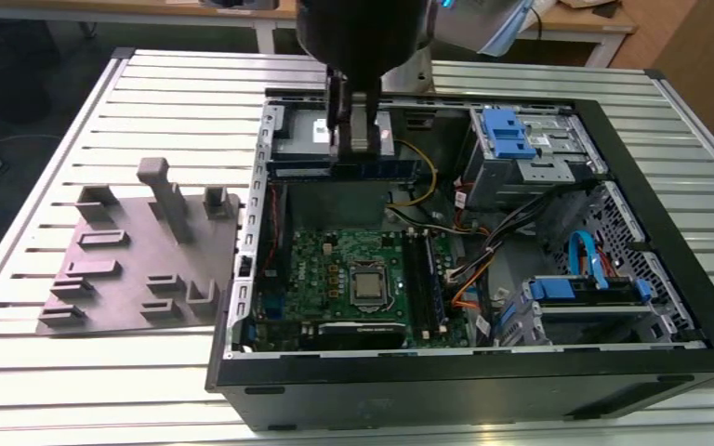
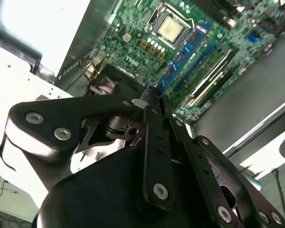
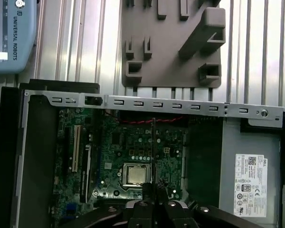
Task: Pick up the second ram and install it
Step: 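Pick up the second ram and move it above second insertion slot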
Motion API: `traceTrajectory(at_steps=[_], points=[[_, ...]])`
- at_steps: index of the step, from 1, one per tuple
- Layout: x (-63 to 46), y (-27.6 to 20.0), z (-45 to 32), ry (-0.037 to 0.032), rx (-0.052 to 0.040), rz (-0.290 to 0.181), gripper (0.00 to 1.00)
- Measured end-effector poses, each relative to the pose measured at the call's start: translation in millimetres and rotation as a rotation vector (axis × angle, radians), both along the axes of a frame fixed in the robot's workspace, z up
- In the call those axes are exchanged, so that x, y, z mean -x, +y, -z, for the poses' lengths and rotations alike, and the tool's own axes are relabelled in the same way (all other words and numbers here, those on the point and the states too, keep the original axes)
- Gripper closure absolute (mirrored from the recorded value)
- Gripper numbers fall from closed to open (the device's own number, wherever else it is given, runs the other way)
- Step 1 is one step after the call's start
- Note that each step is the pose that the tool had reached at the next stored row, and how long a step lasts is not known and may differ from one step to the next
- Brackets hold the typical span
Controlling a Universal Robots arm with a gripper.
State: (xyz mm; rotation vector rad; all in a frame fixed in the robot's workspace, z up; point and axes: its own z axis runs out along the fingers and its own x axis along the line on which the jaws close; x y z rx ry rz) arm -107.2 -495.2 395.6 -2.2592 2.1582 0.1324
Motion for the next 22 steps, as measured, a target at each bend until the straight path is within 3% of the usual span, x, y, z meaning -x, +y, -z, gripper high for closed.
traceTrajectory(at_steps=[9,16,22], points=[[-26.4,0.0,0.1,0.0010,0.0000,0.000,0.86],[-53.1,0.0,0.4,0.0032,0.0000,0.000,0.86],[-55.5,0.0,0.4,0.0032,0.0001,0.000,0.86]])
